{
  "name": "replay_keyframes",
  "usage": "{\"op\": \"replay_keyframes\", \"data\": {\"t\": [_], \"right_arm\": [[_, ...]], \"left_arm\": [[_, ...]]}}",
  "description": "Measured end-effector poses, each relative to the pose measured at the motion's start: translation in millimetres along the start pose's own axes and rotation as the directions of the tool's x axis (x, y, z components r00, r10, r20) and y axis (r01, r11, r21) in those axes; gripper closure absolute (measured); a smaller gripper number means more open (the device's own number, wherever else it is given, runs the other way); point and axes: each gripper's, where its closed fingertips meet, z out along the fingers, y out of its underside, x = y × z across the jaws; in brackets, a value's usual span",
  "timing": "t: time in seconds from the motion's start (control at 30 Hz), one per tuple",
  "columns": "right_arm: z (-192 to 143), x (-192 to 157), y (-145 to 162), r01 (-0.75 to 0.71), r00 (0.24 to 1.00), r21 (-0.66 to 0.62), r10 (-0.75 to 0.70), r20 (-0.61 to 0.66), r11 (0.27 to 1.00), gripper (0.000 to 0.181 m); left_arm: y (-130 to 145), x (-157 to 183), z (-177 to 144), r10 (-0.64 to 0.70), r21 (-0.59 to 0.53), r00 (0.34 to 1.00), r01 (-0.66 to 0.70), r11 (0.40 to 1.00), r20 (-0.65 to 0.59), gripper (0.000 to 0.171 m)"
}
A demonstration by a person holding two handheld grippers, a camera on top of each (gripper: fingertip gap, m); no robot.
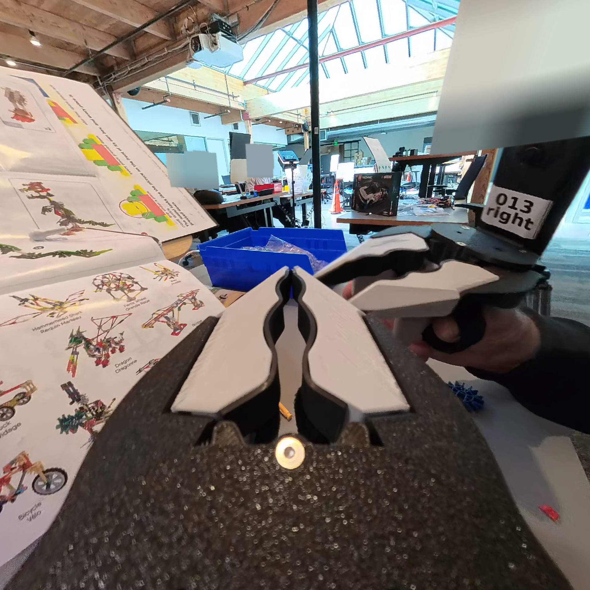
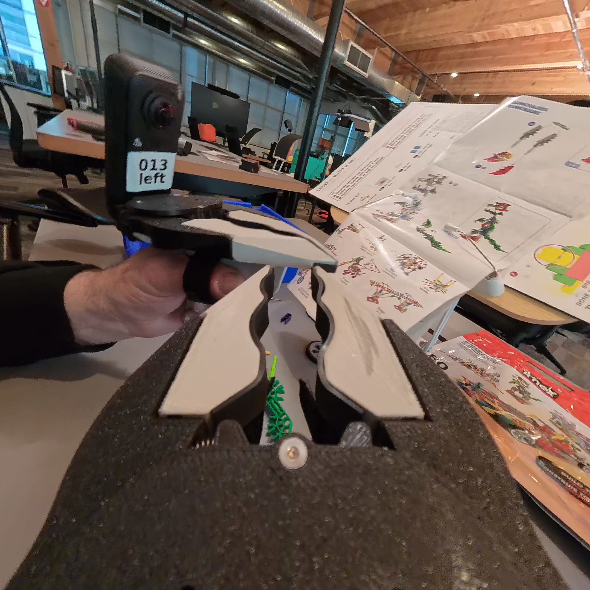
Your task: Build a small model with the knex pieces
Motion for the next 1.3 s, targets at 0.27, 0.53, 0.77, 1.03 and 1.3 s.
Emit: {"op": "replay_keyframes", "data": {"t": [0.27,0.53,0.77,1.03,1.3], "right_arm": [[1,0,0,-0.035,0.999,0.008,0.035,0.008,0.999,0.165],[-3,0,-6,-0.015,1.000,0.051,0.014,0.020,0.999,0.162],[-2,1,-2,-0.014,1.000,0.040,0.013,0.025,0.999,0.159],[-6,4,6,0.015,1.000,0.023,-0.016,0.026,1.000,0.160],[-5,1,8,0.036,0.999,0.022,-0.037,0.032,0.999,0.160]], "left_arm": [[0,3,0,-0.022,0.005,0.999,0.023,1.000,-0.036,0.171],[-15,7,-7,0.087,0.007,0.996,-0.087,0.996,-0.010,0.171],[-48,-21,-50,0.192,-0.042,0.973,-0.188,0.981,0.128,0.163],[-50,-71,-121,0.434,-0.385,0.874,-0.331,0.861,0.220,0.160],[17,-116,-192,0.336,-0.638,0.876,-0.043,0.769,0.346,0.154]]}}
